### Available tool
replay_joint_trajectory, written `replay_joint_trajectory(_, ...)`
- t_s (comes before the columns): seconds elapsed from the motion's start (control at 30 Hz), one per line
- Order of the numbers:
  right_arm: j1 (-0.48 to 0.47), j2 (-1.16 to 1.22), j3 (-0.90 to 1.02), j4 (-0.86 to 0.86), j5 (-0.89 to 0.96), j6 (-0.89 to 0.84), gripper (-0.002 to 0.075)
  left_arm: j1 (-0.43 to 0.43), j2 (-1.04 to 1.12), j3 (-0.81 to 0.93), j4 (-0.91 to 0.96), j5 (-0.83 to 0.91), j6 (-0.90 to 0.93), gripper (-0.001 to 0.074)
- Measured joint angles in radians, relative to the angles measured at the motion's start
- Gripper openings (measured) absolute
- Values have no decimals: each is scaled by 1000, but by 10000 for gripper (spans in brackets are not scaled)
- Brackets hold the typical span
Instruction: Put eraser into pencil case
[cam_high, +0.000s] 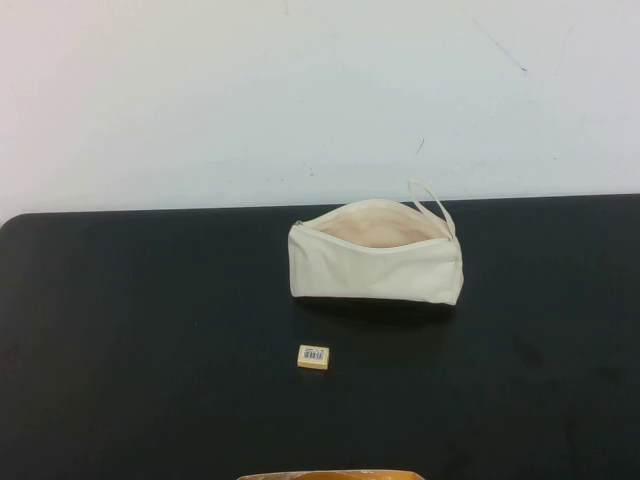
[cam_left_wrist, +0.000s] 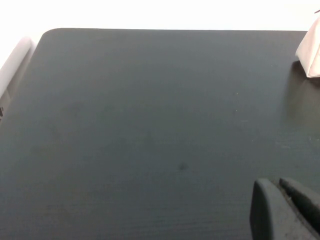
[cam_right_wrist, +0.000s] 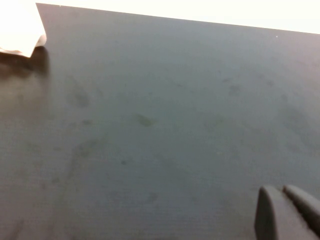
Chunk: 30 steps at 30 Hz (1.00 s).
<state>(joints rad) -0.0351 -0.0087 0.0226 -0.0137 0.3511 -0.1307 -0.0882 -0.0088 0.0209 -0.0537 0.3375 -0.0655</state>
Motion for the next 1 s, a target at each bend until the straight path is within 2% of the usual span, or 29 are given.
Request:
replay_joint_trajectory(0.17,0,0,0,0,0,0,-1,0,0,0,0,-9,0,-1)
replay_joint_trajectory(0.3,0,0,0,0,0,0,-1,0,0,5,-2,-79,0,-1)
replay_joint_trajectory(0.67,0,0,0,0,0,0,-1,0,0,5,-2,-631,0,-1)
replay_joint_trajectory(0.9,0,0,0,0,0,0,-1,0,0,5,-15,-873,-15,-1)
replay_joint_trajectory(0.93,0,0,0,0,0,0,-1,0,-2,5,-31,-876,-25,-1)
replay_joint_trajectory(1.0,0,0,0,0,0,0,-1,0,-2,-82,-138,-670,8,-1)
